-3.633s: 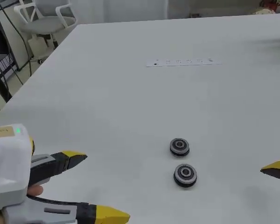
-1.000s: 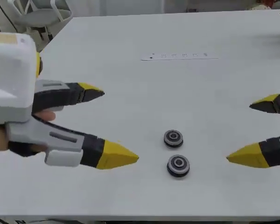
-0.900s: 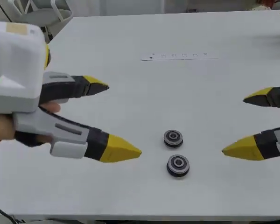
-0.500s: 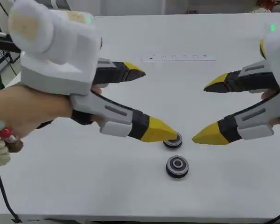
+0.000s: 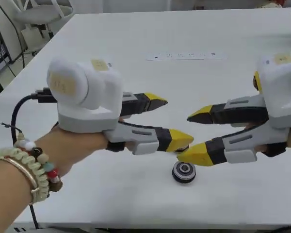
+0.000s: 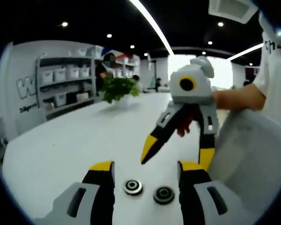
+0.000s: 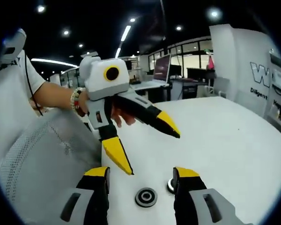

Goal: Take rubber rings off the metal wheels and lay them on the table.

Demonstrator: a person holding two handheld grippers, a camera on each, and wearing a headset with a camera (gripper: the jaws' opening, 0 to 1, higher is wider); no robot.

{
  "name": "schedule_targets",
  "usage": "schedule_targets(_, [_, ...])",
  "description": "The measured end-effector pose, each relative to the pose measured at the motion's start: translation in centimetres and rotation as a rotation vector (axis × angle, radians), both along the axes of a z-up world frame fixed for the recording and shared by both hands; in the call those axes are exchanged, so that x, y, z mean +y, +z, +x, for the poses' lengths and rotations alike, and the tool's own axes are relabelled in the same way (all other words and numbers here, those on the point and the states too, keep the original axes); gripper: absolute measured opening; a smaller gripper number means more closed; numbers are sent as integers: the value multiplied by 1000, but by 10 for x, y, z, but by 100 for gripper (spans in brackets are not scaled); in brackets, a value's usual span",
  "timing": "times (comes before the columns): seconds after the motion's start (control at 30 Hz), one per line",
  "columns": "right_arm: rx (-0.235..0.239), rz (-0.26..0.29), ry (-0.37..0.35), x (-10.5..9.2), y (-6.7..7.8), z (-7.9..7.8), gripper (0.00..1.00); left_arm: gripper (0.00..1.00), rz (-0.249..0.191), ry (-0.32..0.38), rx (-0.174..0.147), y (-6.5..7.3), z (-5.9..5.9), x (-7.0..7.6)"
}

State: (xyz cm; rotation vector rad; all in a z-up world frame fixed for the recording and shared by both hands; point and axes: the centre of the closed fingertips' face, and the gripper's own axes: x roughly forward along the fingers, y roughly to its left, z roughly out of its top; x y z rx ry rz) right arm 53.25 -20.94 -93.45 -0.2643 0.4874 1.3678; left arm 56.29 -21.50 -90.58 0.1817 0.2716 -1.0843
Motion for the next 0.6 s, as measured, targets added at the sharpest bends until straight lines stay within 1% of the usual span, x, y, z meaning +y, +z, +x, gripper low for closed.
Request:
schedule_targets(0.03, [27, 3, 2, -2, -6, -2, 53, 52, -10, -1, 10, -2, 0, -2])
schedule_targets(0.07, [59, -7, -1, -4, -12, -4, 52, 51, -15, -9, 20, -4, -1, -4])
schedule_targets(0.1, [80, -10, -15, -6, -18, -3, 51, 49, -34, -9, 47, -7, -3, -6])
schedule_targets(0.13, [87, -10, -18, -7, -21, -2, 50, 46, -59, 0, 78, -10, -3, -7])
schedule_targets(0.17, [94, -17, -17, -8, -25, -3, 49, 43, -75, 1, 100, -13, -5, -9])
schedule_targets(0.2, [96, -26, -19, -9, -28, -3, 48, 41, -69, -9, 114, -18, -7, -9])
schedule_targets(0.23, [93, -38, -25, -11, -31, -2, 48, 39, -20, -34, 113, -27, -11, -9])
schedule_targets(0.27, [89, -50, -30, -13, -34, 0, 47, 38, 1, -33, 102, -31, -11, -9])
schedule_targets(0.3, [89, -54, -30, -15, -37, 0, 46, 38, 10, -31, 97, -35, -12, -11])
schedule_targets(0.33, [99, -51, -33, -15, -39, -1, 46, 38, 10, -32, 102, -37, -12, -12])
schedule_targets(0.37, [113, -44, -33, -16, -39, -1, 45, 38, 9, -36, 123, -41, -14, -13])
schedule_targets(0.4, [125, -41, -30, -16, -41, -2, 44, 38, 11, -39, 132, -43, -14, -14])
schedule_targets(0.53, [118, -60, -27, -17, -50, -3, 40, 36, 48, -46, 132, -54, -17, -15])
schedule_targets(0.6, [123, -77, -22, -18, -56, -4, 39, 35, 64, -45, 143, -60, -18, -15])
